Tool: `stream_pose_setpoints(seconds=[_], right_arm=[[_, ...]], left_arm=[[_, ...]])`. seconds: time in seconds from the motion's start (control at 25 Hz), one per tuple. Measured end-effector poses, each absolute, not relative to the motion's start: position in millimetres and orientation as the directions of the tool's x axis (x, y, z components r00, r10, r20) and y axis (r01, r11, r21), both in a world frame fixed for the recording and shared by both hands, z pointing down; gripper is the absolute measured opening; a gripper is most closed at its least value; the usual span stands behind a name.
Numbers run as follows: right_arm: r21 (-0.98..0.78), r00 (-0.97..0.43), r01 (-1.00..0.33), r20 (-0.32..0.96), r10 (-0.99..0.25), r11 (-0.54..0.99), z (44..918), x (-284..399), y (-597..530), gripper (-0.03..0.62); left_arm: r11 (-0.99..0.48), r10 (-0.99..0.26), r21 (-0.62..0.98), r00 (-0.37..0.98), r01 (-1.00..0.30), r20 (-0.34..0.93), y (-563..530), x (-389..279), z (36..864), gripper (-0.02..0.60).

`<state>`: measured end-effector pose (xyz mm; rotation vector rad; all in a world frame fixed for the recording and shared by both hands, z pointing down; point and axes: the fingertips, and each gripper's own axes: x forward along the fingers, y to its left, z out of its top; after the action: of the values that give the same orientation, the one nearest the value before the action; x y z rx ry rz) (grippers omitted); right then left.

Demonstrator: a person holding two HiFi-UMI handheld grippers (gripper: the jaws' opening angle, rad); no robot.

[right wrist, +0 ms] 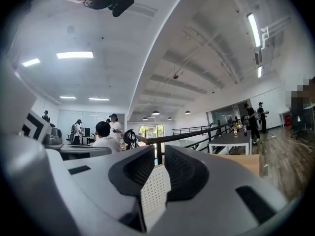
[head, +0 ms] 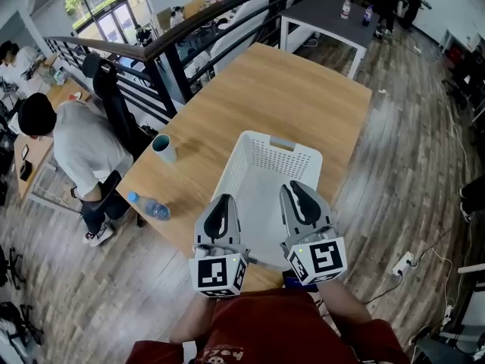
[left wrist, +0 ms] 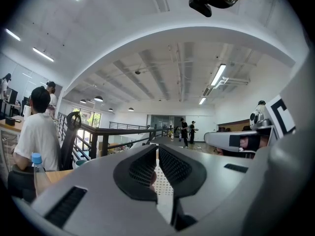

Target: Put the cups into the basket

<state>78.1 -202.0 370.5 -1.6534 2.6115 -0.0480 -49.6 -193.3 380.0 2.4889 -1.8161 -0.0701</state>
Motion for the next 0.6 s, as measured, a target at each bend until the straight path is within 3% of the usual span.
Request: stream_pose_setpoints(seconds=[0.6], right_arm=[[0.006, -0.453, -0.892, -0.025, -0.891, 0.453, 375.9, 93.0, -191.8, 0.017]], left_arm=[[-0.276, -0.961, 0.087, 0.277, -0.957, -0.001, -181.8, -54.8, 382.2, 0.021]])
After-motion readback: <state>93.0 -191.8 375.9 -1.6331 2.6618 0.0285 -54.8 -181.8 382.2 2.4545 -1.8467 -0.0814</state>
